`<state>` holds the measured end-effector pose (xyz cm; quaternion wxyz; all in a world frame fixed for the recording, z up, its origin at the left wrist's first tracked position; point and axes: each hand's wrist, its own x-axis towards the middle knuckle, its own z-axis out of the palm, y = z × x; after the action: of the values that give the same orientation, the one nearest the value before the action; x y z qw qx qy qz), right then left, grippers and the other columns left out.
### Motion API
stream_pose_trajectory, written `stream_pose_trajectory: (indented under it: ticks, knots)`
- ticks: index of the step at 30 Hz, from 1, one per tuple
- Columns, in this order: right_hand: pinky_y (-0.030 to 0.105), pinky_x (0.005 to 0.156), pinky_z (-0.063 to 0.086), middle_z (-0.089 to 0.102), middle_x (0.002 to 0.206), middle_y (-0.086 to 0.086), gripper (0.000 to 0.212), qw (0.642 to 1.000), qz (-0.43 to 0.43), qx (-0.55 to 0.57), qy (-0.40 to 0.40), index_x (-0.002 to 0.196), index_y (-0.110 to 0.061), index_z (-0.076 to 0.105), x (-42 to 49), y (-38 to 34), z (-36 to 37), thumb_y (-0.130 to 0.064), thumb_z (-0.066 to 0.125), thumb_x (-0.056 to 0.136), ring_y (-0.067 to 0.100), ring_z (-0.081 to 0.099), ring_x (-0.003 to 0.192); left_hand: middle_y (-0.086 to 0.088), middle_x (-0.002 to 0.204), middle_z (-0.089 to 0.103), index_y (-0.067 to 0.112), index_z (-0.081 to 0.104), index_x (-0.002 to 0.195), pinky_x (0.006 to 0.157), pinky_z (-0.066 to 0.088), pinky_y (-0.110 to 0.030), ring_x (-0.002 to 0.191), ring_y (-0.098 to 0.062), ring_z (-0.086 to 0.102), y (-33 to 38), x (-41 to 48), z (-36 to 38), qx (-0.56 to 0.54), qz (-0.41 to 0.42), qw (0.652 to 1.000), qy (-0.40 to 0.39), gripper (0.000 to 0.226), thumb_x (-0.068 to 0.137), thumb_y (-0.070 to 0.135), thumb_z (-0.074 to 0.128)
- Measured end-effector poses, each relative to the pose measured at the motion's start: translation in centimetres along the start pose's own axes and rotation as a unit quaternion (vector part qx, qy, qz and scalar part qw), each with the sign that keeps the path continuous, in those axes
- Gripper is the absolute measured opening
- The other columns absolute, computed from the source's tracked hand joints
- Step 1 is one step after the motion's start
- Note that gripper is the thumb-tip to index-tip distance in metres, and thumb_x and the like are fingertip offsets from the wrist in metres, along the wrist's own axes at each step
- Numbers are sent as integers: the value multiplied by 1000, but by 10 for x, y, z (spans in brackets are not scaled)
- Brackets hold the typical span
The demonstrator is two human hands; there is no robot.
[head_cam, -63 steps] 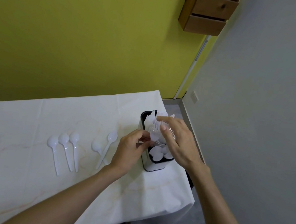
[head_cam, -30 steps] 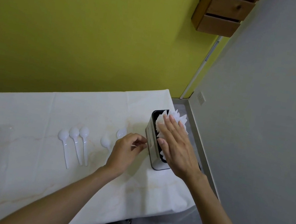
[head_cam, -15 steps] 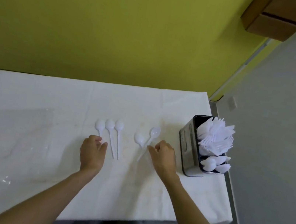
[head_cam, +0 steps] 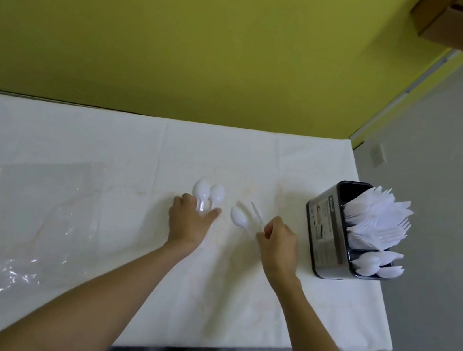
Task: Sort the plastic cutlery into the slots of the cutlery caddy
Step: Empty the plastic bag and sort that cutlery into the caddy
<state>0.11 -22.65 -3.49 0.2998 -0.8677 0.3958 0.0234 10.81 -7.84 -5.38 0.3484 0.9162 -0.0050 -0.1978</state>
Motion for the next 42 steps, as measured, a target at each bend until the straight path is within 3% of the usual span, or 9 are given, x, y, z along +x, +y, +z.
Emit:
stream_pose_trajectory:
  ticks: [3, 7, 14, 19, 26, 30, 34, 38, 42]
  knots:
    - [34, 61, 45, 60, 84, 8, 24, 998, -27, -45, -32, 91, -8, 51, -5, -3, 6, -18, 72, 85, 26, 57, 76, -9, 107, 52, 4, 50, 108, 84, 42, -30, 100, -26, 52, 1, -8, 8, 70, 38, 996, -31, 56, 75, 40, 78]
    - [34, 65, 45, 61, 95, 10, 18, 991, -69, -110, -38, 95, -7, 54, -5, -12, 16, -19, 67, 89, 27, 57, 88, -13, 102, 58, 3, 54, 102, 71, 37, -27, 95, -29, 57, -5, -11, 3, 107, 60, 991, -56, 30, 88, 27, 64]
    - [29, 82, 47, 57, 118, 13, 27, 957, -121, -252, -81, 118, -3, 49, -14, -25, 18, 2, 50, 92, 26, 57, 107, -1, 74, 45, 12, 45, 76, 49, 22, -25, 73, -26, 50, -14, -20, -12, 180, 108, 973, -100, 19, 84, 17, 61]
    - [29, 63, 39, 62, 92, 11, 12, 980, -80, -168, -69, 95, -6, 55, -24, -11, -9, -11, 54, 84, 24, 52, 74, -7, 84, 53, 9, 46, 80, 52, 29, -24, 72, -21, 49, -19, -22, -15, 206, 106, 964, -130, 19, 82, 17, 63]
    - [26, 55, 40, 59, 64, -1, 19, 995, -65, 80, 17, 75, -10, 53, -51, 20, -63, -22, 67, 81, 16, 50, 58, -12, 94, 57, 1, 54, 98, 65, 34, -27, 80, -26, 53, -12, -29, -10, 246, 118, 953, -130, 20, 86, 15, 62]
    - [30, 66, 57, 71, 71, 3, 10, 959, -21, 280, 44, 80, -12, 64, -69, 39, -111, -18, 73, 81, 18, 67, 70, -10, 78, 62, 2, 52, 84, 61, 38, -32, 78, -34, 62, 21, -45, 0, 128, 150, 969, -151, 16, 86, 13, 64]
    - [35, 73, 61, 71, 83, 18, 8, 887, 28, 450, 100, 91, -7, 69, -75, 64, -159, -5, 73, 84, 25, 72, 77, 1, 70, 62, 5, 59, 82, 63, 39, -24, 70, -19, 56, 79, -72, 15, -49, 174, 965, -189, 19, 87, 22, 65]
    - [39, 81, 60, 71, 81, 8, 9, 844, 56, 498, 188, 91, -12, 70, -69, 93, -181, -5, 70, 86, 21, 71, 76, -5, 71, 56, -2, 60, 84, 71, 43, -32, 69, -16, 51, 133, -105, 34, -273, 139, 924, -229, 40, 80, 36, 71]
    - [38, 80, 58, 74, 83, 2, 6, 851, 38, 469, 232, 87, -19, 71, -63, 109, -181, -14, 73, 85, 20, 73, 81, 12, 61, 60, 3, 68, 86, 69, 44, -25, 61, -5, 54, 163, -131, 56, -372, 120, 896, -209, 16, 86, 19, 70]
